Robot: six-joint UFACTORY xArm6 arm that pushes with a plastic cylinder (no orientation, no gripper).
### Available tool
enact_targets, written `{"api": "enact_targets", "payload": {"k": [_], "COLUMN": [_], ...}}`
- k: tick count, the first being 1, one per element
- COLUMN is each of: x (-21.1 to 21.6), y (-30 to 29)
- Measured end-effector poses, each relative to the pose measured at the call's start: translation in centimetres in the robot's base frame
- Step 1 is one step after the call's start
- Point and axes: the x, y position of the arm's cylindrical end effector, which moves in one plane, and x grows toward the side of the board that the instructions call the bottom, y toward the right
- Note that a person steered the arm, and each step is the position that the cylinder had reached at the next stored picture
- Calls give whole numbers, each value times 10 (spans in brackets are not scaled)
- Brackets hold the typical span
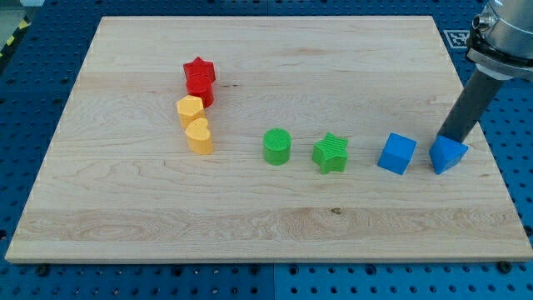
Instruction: Slide the yellow hexagon below the red circle
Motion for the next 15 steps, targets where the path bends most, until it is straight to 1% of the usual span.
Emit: {"api": "enact_targets", "payload": {"k": [1, 2, 3, 4, 5, 6, 8, 9, 10, 11, 13, 14, 15], "x": [-57, -97, -118, -128, -128, -141, -179, -188, -168, -106, -105, -67, -52], "y": [-12, -25, -50, -69, -79, -133, -289, -374, -448, -475, -473, -469, -461]}}
